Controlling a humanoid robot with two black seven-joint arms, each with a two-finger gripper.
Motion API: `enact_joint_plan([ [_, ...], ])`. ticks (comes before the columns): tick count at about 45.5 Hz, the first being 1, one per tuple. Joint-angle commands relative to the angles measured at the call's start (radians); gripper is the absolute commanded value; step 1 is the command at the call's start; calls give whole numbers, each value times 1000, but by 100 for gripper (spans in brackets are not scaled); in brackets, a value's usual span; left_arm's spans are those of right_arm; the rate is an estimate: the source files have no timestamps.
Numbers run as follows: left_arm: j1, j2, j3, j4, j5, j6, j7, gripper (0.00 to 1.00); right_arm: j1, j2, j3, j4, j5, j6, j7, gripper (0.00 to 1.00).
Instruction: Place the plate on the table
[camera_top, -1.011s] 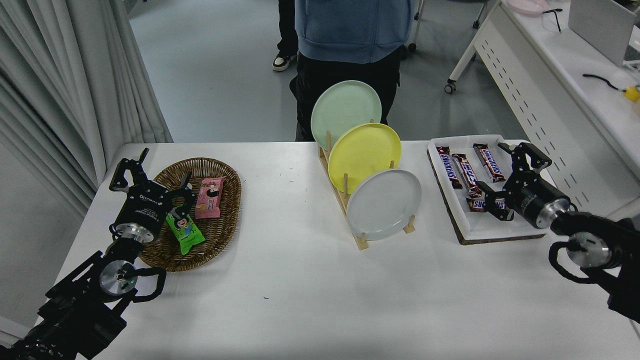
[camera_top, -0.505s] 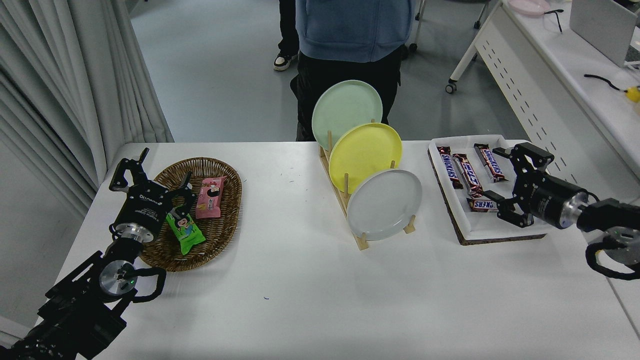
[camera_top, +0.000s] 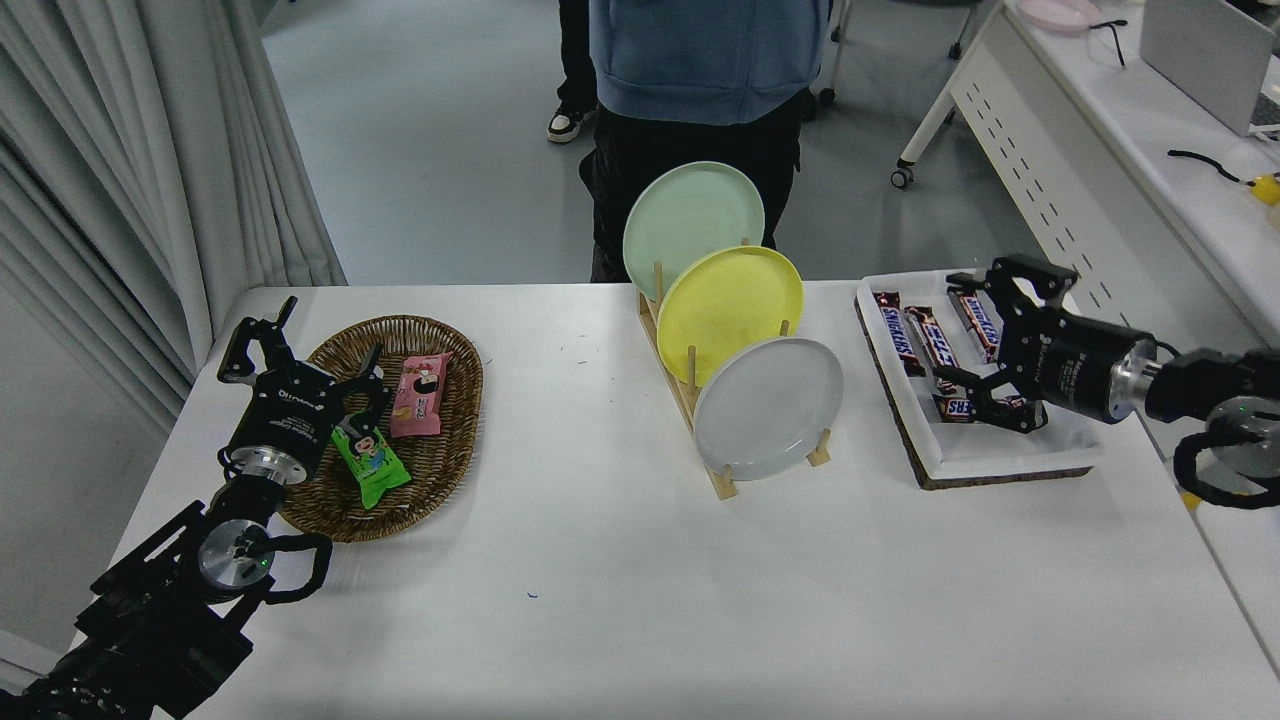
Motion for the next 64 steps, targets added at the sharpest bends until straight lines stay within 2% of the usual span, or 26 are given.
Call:
enact_joint_plan([
  [1, 0, 0, 0, 0, 0, 0, 0, 100, 90, 54, -48, 17, 31, -101, -22, 100],
  [5, 0, 0, 0, 0, 0, 0, 0, 100, 107, 106, -54, 9, 71, -180, -58, 100],
  [16, 0, 0, 0, 0, 0, 0, 0, 100, 112, 200, -50, 7, 125, -221, -181, 100],
  [29, 0, 0, 0, 0, 0, 0, 0, 100, 98, 284, -33, 0, 201, -272, -184, 100],
  [38, 0, 0, 0, 0, 0, 0, 0, 100, 92, 364, -33, -81, 220, -281, -187, 100],
  [50, 0, 0, 0, 0, 0, 0, 0, 100, 74, 442, -30, -189, 224, -324, -241, 100],
  [64, 0, 0, 0, 0, 0, 0, 0, 100, 67, 459, -7, -198, 260, -321, -256, 100],
])
